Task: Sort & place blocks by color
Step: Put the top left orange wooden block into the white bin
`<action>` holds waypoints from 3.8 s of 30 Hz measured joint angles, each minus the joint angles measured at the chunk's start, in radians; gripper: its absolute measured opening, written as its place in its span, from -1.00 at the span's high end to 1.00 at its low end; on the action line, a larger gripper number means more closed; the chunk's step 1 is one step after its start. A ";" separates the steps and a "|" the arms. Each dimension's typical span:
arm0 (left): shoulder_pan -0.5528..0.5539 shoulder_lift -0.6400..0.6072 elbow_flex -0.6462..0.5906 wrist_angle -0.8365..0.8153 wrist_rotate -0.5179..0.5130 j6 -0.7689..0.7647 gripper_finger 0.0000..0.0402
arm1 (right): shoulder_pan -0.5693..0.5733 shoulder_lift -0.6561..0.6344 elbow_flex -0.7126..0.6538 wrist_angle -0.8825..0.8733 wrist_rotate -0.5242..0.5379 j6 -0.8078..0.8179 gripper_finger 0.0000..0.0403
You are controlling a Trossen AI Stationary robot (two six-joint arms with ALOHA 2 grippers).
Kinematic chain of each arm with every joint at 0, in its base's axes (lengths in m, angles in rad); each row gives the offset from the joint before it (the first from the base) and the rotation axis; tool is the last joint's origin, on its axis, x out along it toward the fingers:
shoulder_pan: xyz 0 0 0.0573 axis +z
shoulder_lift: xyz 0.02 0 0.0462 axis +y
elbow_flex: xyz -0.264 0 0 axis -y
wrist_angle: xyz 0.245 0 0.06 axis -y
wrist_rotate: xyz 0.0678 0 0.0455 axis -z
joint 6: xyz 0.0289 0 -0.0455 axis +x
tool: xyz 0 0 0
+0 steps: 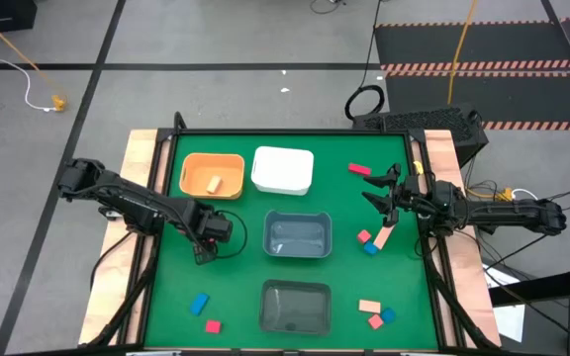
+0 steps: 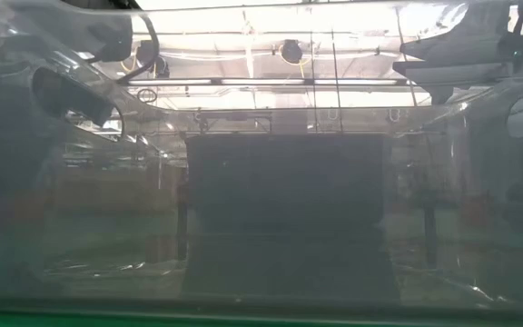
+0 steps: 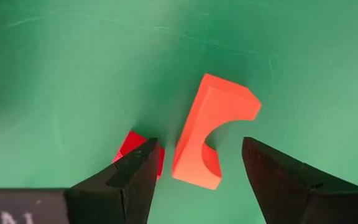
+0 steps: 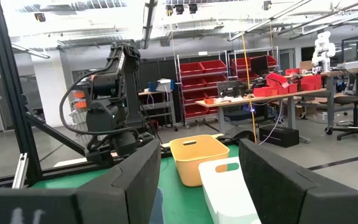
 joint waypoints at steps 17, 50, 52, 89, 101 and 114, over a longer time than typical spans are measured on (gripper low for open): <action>-0.017 -0.001 -0.118 0.163 -0.022 -0.065 -0.16 | 0.000 0.000 0.000 0.000 0.000 0.000 -0.04; -0.010 0.000 -0.015 0.260 -0.089 -0.012 0.78 | 0.000 0.000 0.000 0.000 0.000 0.000 -0.04; 0.005 0.000 0.018 0.258 -0.110 0.007 0.78 | 0.000 0.000 0.000 0.000 0.000 0.000 -0.04; 0.502 0.124 0.274 0.787 -0.240 0.371 0.77 | 0.000 0.000 0.000 0.000 0.000 0.000 -0.04; 0.551 0.269 0.273 0.760 -0.239 0.257 0.74 | 0.000 0.000 0.000 0.000 0.000 0.000 -0.04; 0.548 0.328 0.273 0.725 -0.229 0.216 0.74 | 0.000 0.000 0.000 0.000 0.000 0.000 -0.04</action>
